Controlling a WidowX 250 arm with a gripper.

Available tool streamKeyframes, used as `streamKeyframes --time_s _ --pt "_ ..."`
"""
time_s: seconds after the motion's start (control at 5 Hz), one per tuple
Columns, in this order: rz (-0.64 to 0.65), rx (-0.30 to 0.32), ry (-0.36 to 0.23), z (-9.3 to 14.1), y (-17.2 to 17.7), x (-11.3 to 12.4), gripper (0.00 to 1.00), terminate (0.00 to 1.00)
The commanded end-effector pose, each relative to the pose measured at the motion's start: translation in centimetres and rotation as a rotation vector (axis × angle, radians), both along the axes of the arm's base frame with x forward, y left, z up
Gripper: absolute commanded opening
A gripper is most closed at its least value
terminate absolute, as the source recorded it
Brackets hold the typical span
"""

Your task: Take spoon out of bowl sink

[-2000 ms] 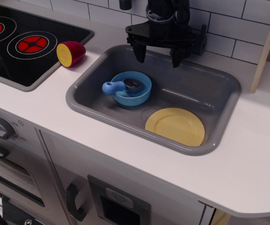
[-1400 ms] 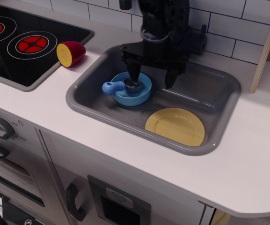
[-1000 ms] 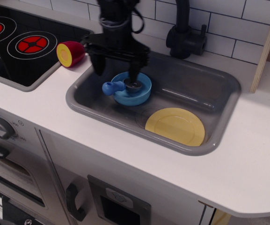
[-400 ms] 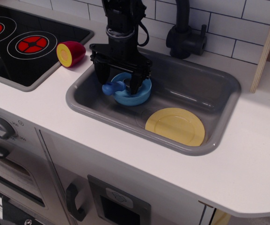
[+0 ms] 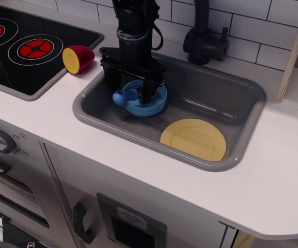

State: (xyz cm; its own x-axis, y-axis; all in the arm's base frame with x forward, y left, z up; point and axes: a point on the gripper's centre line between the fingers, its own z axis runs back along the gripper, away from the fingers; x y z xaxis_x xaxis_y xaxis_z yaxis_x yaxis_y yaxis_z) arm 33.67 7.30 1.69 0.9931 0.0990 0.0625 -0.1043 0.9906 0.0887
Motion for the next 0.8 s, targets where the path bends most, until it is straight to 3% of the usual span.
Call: streamKeyframes --time_s 0.0,0.6 --pt "-0.053 0.009 0.000 0.9 0.4 0.8 1.00 0.00" --pt "-0.073 0.028 -0.010 -0.2 0.1 0.5 1.00 0.00"
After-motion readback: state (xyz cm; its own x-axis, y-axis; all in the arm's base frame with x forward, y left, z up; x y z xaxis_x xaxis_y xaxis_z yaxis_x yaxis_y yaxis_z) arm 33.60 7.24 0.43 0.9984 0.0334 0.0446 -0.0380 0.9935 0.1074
